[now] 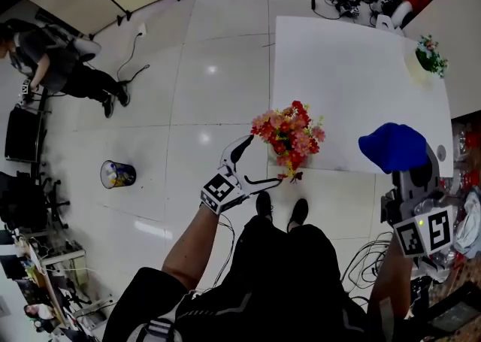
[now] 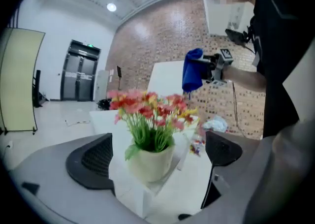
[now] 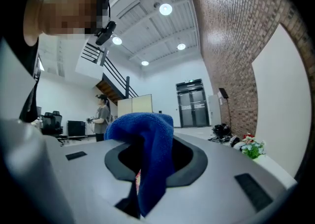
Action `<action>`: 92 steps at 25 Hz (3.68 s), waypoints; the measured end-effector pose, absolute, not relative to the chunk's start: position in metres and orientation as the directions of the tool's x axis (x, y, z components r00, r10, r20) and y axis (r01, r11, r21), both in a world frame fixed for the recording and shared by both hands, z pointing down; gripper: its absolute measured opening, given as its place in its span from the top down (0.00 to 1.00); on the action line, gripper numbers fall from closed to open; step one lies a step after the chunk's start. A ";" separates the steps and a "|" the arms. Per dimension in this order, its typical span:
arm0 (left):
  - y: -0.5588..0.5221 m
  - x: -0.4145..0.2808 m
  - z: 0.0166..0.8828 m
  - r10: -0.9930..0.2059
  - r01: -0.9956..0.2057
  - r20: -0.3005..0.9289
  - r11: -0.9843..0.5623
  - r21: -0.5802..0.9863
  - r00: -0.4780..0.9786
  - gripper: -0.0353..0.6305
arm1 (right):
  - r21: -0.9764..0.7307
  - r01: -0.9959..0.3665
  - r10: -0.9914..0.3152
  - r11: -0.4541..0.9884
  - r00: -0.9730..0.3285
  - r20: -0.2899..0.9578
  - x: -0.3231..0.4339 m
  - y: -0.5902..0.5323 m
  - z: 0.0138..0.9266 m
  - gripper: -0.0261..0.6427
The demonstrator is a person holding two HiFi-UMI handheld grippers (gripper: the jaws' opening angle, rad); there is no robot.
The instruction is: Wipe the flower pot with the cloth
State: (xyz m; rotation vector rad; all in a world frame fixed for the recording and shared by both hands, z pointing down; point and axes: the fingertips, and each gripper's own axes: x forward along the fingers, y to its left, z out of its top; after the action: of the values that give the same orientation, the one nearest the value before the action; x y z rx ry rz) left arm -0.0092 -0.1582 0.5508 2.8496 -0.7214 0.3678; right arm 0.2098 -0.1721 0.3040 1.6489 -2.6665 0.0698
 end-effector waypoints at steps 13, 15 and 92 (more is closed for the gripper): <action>-0.081 -0.059 0.336 -0.598 -0.589 -0.042 -0.798 0.131 0.801 0.21 | -0.044 -0.871 -0.872 0.490 -0.489 -0.036 0.174 -0.096 0.264 0.83; -0.067 -0.067 0.316 -0.595 -0.586 -0.063 -0.802 0.119 0.801 0.23 | -0.027 -0.883 -0.883 0.469 -0.468 -0.041 0.161 -0.075 0.255 0.83; 0.404 -0.019 0.200 -0.765 -0.769 -0.100 -0.639 -0.009 0.637 0.94 | -0.010 -0.848 -0.846 0.530 -0.528 -0.078 0.166 0.416 0.198 0.83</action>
State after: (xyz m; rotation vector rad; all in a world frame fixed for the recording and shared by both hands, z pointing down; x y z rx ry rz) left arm -0.0189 0.4045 0.1995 2.8875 -1.3538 -0.1391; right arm 0.1660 0.4161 0.1984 1.5588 -2.8110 -0.0475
